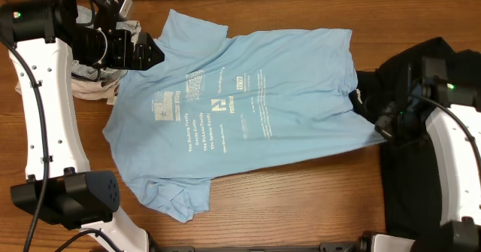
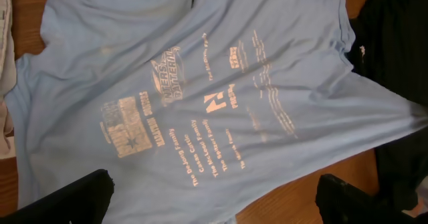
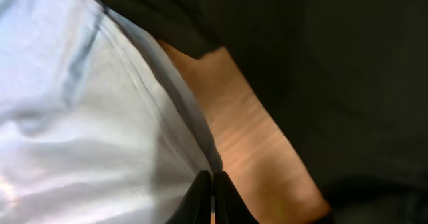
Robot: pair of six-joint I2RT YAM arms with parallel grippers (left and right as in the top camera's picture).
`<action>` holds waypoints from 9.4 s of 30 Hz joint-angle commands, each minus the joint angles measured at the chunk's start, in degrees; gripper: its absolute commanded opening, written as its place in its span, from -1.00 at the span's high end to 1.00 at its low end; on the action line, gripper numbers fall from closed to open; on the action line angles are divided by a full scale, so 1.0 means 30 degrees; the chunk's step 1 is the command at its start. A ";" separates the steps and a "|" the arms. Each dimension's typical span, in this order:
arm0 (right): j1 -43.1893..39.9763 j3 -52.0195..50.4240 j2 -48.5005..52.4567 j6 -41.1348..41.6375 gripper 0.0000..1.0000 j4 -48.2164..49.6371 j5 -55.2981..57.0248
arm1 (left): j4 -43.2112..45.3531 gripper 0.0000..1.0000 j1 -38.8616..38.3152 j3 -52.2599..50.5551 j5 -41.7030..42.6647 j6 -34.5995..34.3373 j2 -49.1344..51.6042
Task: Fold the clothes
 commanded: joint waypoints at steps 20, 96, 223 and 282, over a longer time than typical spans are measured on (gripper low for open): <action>-0.0160 -0.1698 0.0277 -0.1362 -0.04 0.5246 -0.3024 | -0.0393 -0.96 0.0102 0.0109 -0.5843 -0.4561 0.0058; 0.0452 -0.8123 -0.0517 0.2543 0.21 0.9770 -0.4663 | 1.4630 0.81 0.5989 -2.1230 -0.7475 -0.7206 0.0058; 0.1180 0.9632 -0.8582 -0.2987 0.92 0.2098 -0.4291 | 0.6892 0.92 1.0251 -0.2164 0.1056 -0.5654 -1.0797; -0.1020 0.9559 0.9770 -0.2987 -1.00 0.8065 -0.3614 | 1.2692 -1.00 -0.2550 -0.0743 -1.0987 -0.5843 0.4459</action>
